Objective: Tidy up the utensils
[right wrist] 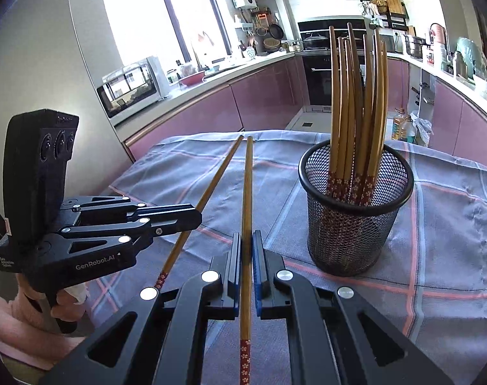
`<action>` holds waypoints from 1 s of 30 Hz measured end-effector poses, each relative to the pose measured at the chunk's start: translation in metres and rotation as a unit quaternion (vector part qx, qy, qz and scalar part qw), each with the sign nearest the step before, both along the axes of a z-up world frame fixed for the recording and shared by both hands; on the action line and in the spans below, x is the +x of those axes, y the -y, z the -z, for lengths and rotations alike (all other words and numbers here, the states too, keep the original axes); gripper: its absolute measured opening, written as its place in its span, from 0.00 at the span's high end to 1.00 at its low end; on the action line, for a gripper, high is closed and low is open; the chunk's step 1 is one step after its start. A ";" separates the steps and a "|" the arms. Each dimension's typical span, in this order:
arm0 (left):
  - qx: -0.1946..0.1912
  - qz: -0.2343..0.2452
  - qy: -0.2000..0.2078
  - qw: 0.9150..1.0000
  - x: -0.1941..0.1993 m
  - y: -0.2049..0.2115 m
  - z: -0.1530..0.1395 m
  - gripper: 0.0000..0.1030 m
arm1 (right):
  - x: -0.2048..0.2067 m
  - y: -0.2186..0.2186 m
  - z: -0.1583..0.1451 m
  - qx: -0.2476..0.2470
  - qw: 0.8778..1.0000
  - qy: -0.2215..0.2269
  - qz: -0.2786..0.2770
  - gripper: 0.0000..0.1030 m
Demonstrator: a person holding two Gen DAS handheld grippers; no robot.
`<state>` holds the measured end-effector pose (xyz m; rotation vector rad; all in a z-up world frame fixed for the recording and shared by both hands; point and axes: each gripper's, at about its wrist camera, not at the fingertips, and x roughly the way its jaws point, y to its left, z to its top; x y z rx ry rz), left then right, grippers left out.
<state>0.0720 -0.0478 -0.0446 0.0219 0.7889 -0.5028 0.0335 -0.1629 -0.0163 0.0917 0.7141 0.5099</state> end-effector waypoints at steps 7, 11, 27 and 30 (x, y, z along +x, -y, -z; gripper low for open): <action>-0.037 0.018 0.001 0.999 -0.007 -0.007 -0.017 0.93 | -0.004 0.010 -0.014 0.017 1.000 0.018 0.006 0.95; -0.052 0.027 0.007 0.998 -0.012 -0.010 -0.027 0.93 | -0.007 0.016 -0.020 0.030 0.999 0.025 0.009 0.94; -0.076 0.041 0.026 0.996 -0.022 -0.009 -0.049 0.93 | -0.008 0.031 -0.037 0.048 0.997 0.051 0.017 0.94; -0.081 0.041 0.030 0.995 -0.023 -0.009 -0.052 0.93 | -0.008 0.032 -0.038 0.049 0.997 0.055 0.018 0.94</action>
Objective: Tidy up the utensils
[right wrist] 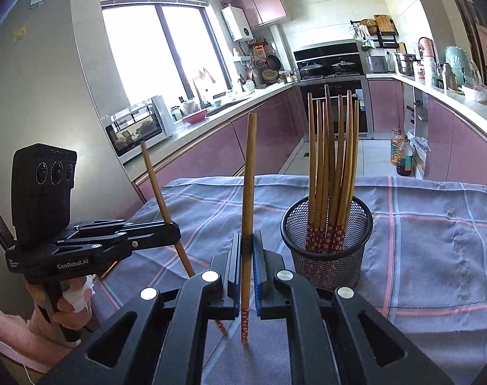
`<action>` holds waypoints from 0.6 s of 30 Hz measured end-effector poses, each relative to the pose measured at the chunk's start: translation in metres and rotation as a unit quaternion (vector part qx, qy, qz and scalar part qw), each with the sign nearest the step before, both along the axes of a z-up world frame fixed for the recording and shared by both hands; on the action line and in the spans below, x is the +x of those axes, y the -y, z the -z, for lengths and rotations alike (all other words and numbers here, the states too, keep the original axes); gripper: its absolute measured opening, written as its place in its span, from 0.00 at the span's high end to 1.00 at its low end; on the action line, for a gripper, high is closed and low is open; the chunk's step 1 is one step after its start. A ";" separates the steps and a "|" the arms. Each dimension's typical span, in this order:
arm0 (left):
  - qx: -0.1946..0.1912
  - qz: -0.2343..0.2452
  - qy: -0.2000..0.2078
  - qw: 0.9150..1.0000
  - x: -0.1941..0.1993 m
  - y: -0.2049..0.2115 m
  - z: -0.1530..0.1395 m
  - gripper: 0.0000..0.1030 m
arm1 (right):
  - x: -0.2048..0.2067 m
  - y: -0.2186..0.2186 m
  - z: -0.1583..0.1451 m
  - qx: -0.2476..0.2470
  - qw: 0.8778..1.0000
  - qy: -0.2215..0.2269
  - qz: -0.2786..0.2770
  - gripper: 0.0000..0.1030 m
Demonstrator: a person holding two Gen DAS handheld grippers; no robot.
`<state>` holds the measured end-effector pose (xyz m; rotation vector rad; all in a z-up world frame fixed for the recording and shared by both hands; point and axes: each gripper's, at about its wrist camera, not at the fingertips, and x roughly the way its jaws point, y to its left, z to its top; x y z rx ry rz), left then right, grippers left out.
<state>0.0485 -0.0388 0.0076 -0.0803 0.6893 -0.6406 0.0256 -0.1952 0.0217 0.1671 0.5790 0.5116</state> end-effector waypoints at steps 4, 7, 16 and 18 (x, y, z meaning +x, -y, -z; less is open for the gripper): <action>-0.002 -0.001 0.002 1.000 0.002 0.001 -0.002 0.93 | 0.001 0.001 -0.002 0.001 1.000 0.003 0.001 0.94; -0.005 -0.001 0.004 1.000 0.005 0.002 -0.003 0.93 | 0.002 0.000 -0.003 0.001 1.000 0.006 0.002 0.94; -0.004 0.002 0.010 1.000 0.007 0.006 -0.005 0.93 | 0.003 -0.001 -0.008 0.000 1.000 0.013 0.006 0.94; -0.003 0.002 0.010 1.000 0.008 0.007 -0.005 0.93 | 0.003 0.000 -0.009 0.000 1.000 0.014 0.008 0.95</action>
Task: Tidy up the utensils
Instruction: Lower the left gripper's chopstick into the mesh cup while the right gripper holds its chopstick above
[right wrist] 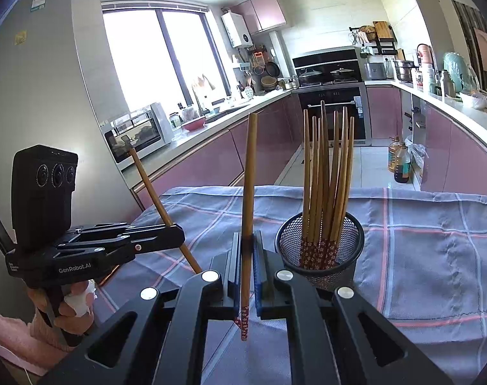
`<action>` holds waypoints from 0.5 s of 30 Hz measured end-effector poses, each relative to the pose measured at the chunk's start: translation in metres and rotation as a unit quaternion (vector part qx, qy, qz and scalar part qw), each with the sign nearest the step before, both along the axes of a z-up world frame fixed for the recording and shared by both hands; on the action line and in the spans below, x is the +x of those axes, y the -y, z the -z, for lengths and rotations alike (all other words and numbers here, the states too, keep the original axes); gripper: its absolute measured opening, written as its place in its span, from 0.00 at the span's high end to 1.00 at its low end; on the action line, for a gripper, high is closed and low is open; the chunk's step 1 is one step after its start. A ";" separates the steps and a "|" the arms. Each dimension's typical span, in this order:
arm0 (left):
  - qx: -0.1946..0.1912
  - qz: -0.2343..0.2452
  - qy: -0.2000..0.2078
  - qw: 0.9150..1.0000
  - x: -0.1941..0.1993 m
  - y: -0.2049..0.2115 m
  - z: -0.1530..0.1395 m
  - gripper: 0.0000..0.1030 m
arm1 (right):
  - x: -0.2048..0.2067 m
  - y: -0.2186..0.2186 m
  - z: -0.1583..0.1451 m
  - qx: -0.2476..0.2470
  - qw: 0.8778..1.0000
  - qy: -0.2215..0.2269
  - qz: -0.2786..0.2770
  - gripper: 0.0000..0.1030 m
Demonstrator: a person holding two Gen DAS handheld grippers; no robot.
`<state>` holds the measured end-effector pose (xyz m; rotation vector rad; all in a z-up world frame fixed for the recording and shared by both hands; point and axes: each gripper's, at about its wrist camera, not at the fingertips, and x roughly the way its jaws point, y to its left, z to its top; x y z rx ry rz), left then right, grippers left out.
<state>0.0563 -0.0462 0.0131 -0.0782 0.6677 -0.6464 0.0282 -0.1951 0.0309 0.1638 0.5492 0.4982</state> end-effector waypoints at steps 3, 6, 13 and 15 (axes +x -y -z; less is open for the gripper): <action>0.000 0.001 0.001 1.000 0.001 0.002 -0.002 0.93 | 0.000 0.001 -0.002 0.000 1.000 0.002 0.001 0.94; 0.002 0.003 0.005 1.000 0.003 0.005 -0.004 0.93 | -0.001 0.002 -0.003 0.000 1.000 0.004 0.002 0.94; 0.004 0.006 0.010 1.000 0.005 0.010 -0.007 0.93 | -0.004 0.005 -0.006 -0.002 1.000 0.009 0.005 0.95; 0.004 0.007 0.010 1.000 0.006 0.011 -0.008 0.93 | -0.003 0.005 -0.008 -0.002 1.000 0.010 0.006 0.94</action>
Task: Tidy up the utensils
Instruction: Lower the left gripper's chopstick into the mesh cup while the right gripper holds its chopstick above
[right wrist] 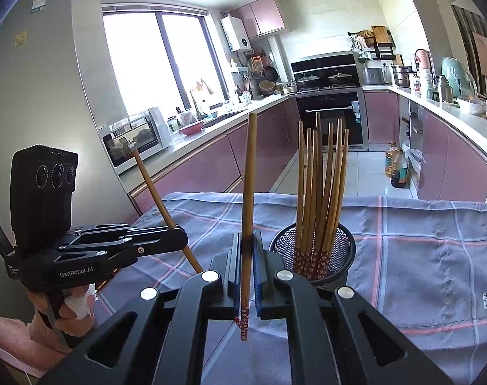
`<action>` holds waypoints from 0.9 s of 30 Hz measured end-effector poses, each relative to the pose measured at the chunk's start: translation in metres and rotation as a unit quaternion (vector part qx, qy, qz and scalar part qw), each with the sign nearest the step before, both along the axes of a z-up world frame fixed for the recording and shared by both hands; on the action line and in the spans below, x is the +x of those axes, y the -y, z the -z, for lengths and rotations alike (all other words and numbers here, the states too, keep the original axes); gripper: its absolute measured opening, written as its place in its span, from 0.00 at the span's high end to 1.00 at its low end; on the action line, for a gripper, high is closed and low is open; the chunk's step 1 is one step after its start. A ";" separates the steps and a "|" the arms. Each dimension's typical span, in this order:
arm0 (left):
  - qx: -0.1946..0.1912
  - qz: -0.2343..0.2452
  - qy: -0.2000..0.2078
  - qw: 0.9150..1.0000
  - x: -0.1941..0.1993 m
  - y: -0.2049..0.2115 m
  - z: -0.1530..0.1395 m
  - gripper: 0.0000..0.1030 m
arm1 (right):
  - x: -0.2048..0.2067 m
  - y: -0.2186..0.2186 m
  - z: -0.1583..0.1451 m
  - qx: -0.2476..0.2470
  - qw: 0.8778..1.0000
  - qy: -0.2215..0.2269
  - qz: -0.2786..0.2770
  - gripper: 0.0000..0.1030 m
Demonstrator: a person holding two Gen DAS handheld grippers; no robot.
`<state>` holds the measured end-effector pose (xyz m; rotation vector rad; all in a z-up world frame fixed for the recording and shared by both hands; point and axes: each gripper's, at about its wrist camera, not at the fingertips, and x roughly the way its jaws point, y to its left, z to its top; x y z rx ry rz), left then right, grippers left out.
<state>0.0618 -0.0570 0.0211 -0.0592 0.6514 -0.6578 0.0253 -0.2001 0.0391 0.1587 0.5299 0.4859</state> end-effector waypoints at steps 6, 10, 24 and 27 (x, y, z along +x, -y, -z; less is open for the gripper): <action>0.000 0.002 0.005 1.000 -0.001 0.002 -0.003 0.93 | -0.002 0.001 -0.002 0.000 1.000 0.002 0.001 0.95; 0.002 0.004 0.009 1.000 -0.001 0.004 -0.006 0.93 | -0.002 0.001 -0.003 0.000 1.000 0.004 0.001 0.95; 0.001 0.007 0.024 1.000 -0.002 0.008 -0.020 0.93 | 0.003 0.005 -0.014 0.001 1.000 0.018 0.004 0.95; 0.000 0.007 0.027 1.000 0.000 0.009 -0.023 0.93 | 0.003 0.006 -0.015 0.001 1.000 0.020 0.004 0.95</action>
